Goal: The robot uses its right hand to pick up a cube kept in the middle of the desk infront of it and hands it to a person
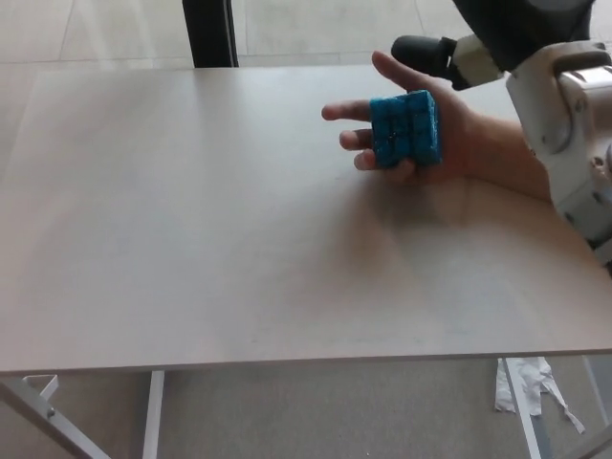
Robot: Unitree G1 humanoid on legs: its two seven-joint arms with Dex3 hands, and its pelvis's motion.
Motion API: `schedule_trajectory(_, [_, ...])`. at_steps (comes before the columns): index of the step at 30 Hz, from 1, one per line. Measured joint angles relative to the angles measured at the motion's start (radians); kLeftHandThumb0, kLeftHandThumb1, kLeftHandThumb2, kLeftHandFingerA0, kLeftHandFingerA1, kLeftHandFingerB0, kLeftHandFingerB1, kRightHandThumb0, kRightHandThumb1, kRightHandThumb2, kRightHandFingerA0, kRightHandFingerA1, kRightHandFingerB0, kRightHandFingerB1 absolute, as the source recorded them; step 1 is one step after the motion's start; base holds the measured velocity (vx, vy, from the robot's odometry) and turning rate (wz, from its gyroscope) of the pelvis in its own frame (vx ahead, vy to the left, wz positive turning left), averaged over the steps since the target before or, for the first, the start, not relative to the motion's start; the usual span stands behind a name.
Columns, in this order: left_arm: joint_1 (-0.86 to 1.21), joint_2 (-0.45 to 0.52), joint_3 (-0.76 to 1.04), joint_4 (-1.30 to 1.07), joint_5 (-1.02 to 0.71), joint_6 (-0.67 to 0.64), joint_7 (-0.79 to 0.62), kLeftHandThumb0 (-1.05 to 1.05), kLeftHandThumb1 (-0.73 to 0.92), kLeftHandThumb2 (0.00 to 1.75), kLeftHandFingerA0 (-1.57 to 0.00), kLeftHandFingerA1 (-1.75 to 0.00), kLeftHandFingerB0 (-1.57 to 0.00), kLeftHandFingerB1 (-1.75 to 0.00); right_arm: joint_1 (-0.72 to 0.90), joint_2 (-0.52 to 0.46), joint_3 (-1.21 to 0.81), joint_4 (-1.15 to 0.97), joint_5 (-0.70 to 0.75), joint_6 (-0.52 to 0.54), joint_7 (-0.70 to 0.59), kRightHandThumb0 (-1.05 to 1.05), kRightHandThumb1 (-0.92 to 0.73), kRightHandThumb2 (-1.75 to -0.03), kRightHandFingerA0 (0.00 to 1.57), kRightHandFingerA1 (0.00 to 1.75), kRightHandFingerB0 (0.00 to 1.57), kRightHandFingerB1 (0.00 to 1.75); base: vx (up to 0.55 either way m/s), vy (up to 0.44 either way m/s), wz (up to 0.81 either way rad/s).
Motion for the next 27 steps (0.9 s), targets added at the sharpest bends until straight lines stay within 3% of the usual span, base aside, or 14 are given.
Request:
schedule_trajectory(1, [-0.001,0.0,0.0,0.0,0.0,0.0,0.0,-0.62,0.69,0.61,-0.48,-0.54,-0.53,-0.46,0.028,-0.005,-0.025,-0.031,0.007,0.0,0.006,-0.65,-0.47,-0.82,0.3,0.52,0.21,0.42,0.0,0.0,0.0])
schedule_trajectory(2, [-0.001,0.0,0.0,0.0,0.0,0.0,0.0,-0.61,0.68,0.6,-0.49,-0.55,-0.54,-0.46,0.045,-0.008,-0.04,-0.05,0.013,0.0,0.01,-0.58,-0.62,-0.59,0.5,0.44,0.35,0.32,0.0,0.0,0.0])
schedule_trajectory(3, [-0.001,0.0,0.0,0.0,0.0,0.0,0.0,-0.61,0.68,0.61,-0.49,-0.55,-0.54,-0.46,0.089,-0.013,-0.076,-0.092,0.024,0.0,0.02,-0.69,-0.51,-0.87,0.49,0.55,0.3,0.45,0.0,0.0,0.0])
schedule_trajectory(9, [-0.004,0.0,0.0,0.0,0.0,0.0,0.0,-0.64,0.68,0.61,-0.47,-0.58,-0.5,-0.46,0.303,-0.015,-0.255,-0.262,0.075,-0.003,0.051,-0.63,-0.44,-0.83,0.58,0.61,0.4,0.49,0.0,0.0,0.0])
schedule_trajectory(10, [-0.004,0.0,0.0,0.0,0.0,0.0,0.0,-0.64,0.7,0.61,-0.44,-0.55,-0.46,-0.44,0.341,-0.015,-0.288,-0.286,0.085,-0.004,0.056,-0.57,-0.52,-0.57,0.7,0.53,0.56,0.37,0.0,0.0,0.0])
schedule_trajectory(15, [-0.004,0.0,0.0,0.0,0.0,0.0,0.0,-0.66,0.69,0.61,-0.42,-0.55,-0.46,-0.45,0.517,-0.012,-0.437,-0.366,0.135,-0.019,0.067,-0.61,-0.55,-0.58,0.8,0.62,0.6,0.39,0.0,0.0,0.0])
schedule_trajectory(16, [-0.003,0.0,0.0,0.0,0.0,0.0,0.0,-0.63,0.69,0.61,-0.44,-0.55,-0.45,-0.44,0.558,-0.011,-0.473,-0.384,0.146,-0.025,0.069,-0.64,-0.52,-0.93,0.8,0.84,0.56,0.57,0.0,0.0,0.0])
schedule_trajectory(17, [-0.003,0.0,0.0,0.0,0.0,0.0,0.0,-0.63,0.69,0.61,-0.44,-0.55,-0.45,-0.44,0.585,-0.011,-0.499,-0.392,0.154,-0.028,0.069,-0.64,-0.52,-0.93,0.8,0.84,0.56,0.57,0.0,0.0,0.0])
schedule_trajectory(18, [-0.003,0.0,0.0,0.0,0.0,0.0,0.0,-0.64,0.7,0.61,-0.44,-0.54,-0.45,-0.44,0.622,-0.01,-0.536,-0.403,0.166,-0.034,0.07,-0.58,-0.61,-0.59,0.85,0.88,0.65,0.45,0.0,0.0,0.0])
schedule_trajectory(19, [-0.003,0.0,0.0,0.0,0.0,0.0,0.0,-0.64,0.71,0.61,-0.48,-0.55,-0.46,-0.43,0.638,-0.01,-0.552,-0.408,0.171,-0.036,0.07,-0.58,-0.62,-0.6,0.98,1.25,0.69,0.49,0.0,0.0,0.0])
schedule_trajectory(21, [-0.001,0.0,0.0,0.0,-0.001,0.0,0.0,-0.63,0.71,0.61,-0.48,-0.56,-0.46,-0.44,0.71,-0.009,-0.631,-0.426,0.195,-0.049,0.07,-0.55,-0.62,-0.6,1.0,1.3,0.7,0.51,0.0,0.0,0.0])
schedule_trajectory(22, [0.0,0.0,0.0,0.0,-0.001,0.0,0.0,-0.63,0.71,0.61,-0.48,-0.56,-0.45,-0.44,0.737,-0.009,-0.662,-0.429,0.205,-0.056,0.07,-0.59,-0.64,-0.61,0.99,1.24,0.7,0.54,0.0,0.0,0.0])
schedule_trajectory(23, [0.001,0.0,0.0,0.0,-0.001,0.0,0.0,-0.62,0.69,0.61,-0.49,-0.56,-0.45,-0.45,0.769,-0.01,-0.701,-0.431,0.216,-0.065,0.07,-0.54,-0.63,-0.59,0.82,0.9,0.71,0.58,0.0,0.0,0.0])
schedule_trajectory(27, [0.003,0.0,0.001,0.001,-0.001,0.0,0.0,-0.63,0.69,0.61,-0.45,-0.55,-0.46,-0.44,0.864,-0.009,-0.825,-0.428,0.252,-0.102,0.068,-0.47,-0.6,-0.58,0.86,1.11,0.73,0.61,0.0,0.0,0.0])
